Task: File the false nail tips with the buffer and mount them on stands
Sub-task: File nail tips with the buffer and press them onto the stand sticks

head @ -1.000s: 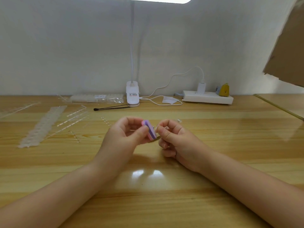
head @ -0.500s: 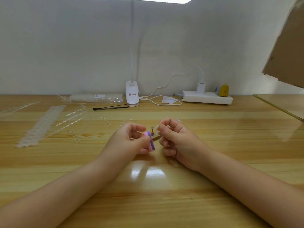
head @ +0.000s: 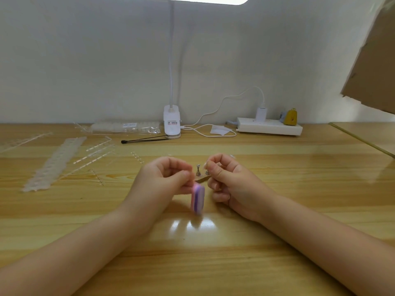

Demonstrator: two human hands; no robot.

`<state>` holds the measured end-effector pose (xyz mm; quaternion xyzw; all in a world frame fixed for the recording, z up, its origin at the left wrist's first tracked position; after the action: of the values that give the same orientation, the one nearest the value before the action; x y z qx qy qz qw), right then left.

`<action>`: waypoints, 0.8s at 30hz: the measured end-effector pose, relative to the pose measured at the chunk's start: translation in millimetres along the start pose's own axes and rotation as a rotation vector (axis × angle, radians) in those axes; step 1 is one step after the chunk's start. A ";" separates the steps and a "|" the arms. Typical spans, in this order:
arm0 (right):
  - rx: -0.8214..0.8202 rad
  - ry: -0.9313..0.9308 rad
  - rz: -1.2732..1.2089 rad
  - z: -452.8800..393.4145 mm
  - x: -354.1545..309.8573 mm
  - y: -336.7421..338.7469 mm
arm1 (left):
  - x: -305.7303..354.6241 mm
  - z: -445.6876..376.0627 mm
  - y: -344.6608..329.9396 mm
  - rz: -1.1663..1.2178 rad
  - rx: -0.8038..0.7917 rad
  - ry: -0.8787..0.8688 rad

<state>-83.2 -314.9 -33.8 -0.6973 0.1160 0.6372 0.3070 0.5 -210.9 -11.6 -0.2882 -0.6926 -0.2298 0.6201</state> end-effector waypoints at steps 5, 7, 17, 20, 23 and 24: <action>0.032 -0.009 -0.005 -0.6 1.2 1.9 | 17.4 5.1 0.5 -0.370 0.072 -0.279; 0.051 -0.025 -0.026 -1.2 2.3 3.7 | 35.5 14.6 -7.5 -0.535 0.027 -0.470; 0.065 -0.074 -0.038 -0.2 4.8 6.4 | 18.1 55.2 -64.7 -0.854 -0.749 -0.654; 0.074 -0.082 -0.045 0.9 4.4 6.2 | 23.0 49.0 -58.6 -0.744 -0.674 -0.653; 0.087 -0.081 -0.064 1.1 3.5 6.2 | 46.7 36.8 -36.7 -0.577 -0.383 -0.785; 0.085 -0.080 -0.058 1.2 3.4 6.1 | 51.8 30.2 -24.8 -0.534 -0.256 -0.777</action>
<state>-87.0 -318.2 -38.8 -0.6605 0.1102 0.6500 0.3593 -41.7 -202.7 36.9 -0.2387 -0.8888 -0.3395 0.1946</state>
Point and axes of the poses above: each hand's wrist, its own z-axis away from the middle knuckle, its own y-axis out of the back of the hand, x = y × z, the point moved 10 cm from there along -z, towards the middle knuckle, and after that the axes turned 6 degrees about x, right-handed, at the moved point
